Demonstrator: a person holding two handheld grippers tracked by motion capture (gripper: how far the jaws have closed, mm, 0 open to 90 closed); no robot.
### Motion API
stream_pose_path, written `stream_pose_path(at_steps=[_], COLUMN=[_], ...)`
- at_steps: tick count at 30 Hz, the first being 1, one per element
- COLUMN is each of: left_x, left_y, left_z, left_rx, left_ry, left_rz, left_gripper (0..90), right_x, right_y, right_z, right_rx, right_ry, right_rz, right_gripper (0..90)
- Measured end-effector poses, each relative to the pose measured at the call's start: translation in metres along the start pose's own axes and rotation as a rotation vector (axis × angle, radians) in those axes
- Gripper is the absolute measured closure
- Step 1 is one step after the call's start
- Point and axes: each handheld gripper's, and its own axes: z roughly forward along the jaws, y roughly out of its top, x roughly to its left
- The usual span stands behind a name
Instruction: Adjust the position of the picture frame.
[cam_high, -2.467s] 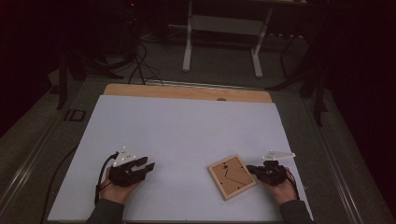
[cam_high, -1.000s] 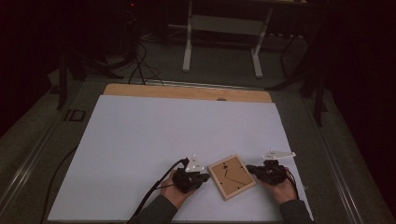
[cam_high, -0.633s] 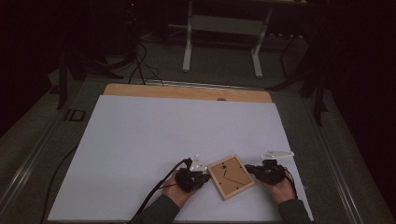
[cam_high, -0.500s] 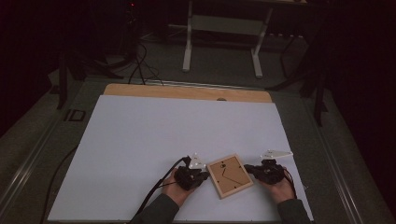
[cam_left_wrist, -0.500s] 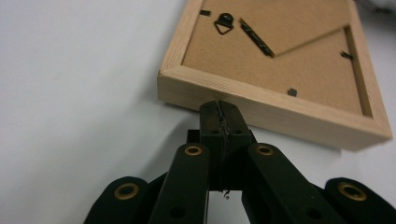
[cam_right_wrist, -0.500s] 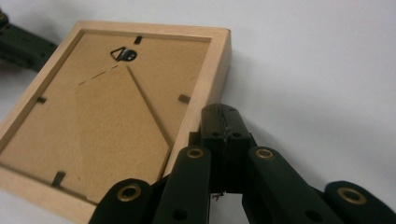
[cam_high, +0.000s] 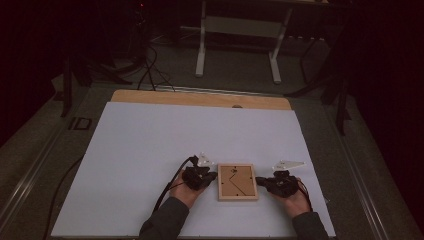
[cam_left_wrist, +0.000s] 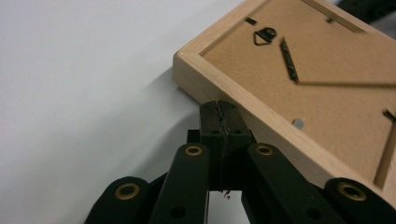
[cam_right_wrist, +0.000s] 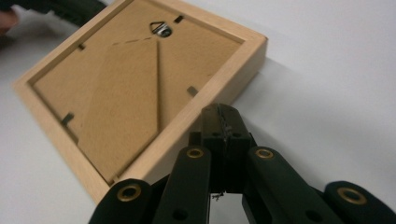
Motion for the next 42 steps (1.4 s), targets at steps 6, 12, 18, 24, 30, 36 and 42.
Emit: stream_pose_path(at_steps=[6, 12, 18, 24, 30, 36, 42], left_x=[0.014, 0.023, 0.017, 0.005, -0.012, -0.030, -0.038], left_y=[0.004, 0.004, 0.002, -0.007, -0.018, -0.031, -0.038], left_z=[0.002, 0.001, -0.015, -0.037, -0.051, -0.047, -0.038], left_rx=[-0.010, -0.022, -0.057, -0.109, -0.148, -0.116, -0.074], left_ry=[0.025, 0.032, 0.025, 0.006, -0.037, -0.074, -0.085], left_rz=[-0.023, -0.032, -0.016, 0.004, 0.025, 0.061, 0.087], left_gripper=[90.0, 90.0, 89.9, 89.8, 89.2, 89.3, 89.5], right_x=[0.007, 0.016, 0.010, 0.002, -0.007, -0.010, -0.012], right_y=[0.003, 0.008, 0.012, 0.015, 0.023, 0.036, 0.048], right_z=[0.005, 0.011, 0.007, 0.006, 0.010, 0.018, 0.028], right_rx=[0.004, 0.017, -0.023, -0.045, -0.073, -0.073, -0.081], right_ry=[0.019, 0.030, 0.000, -0.035, -0.065, -0.089, -0.106], right_rz=[-0.016, -0.057, -0.044, -0.031, 0.000, -0.006, 0.001], right_gripper=[89.9, 89.9, 89.9, 89.8, 89.8, 89.8, 89.8])
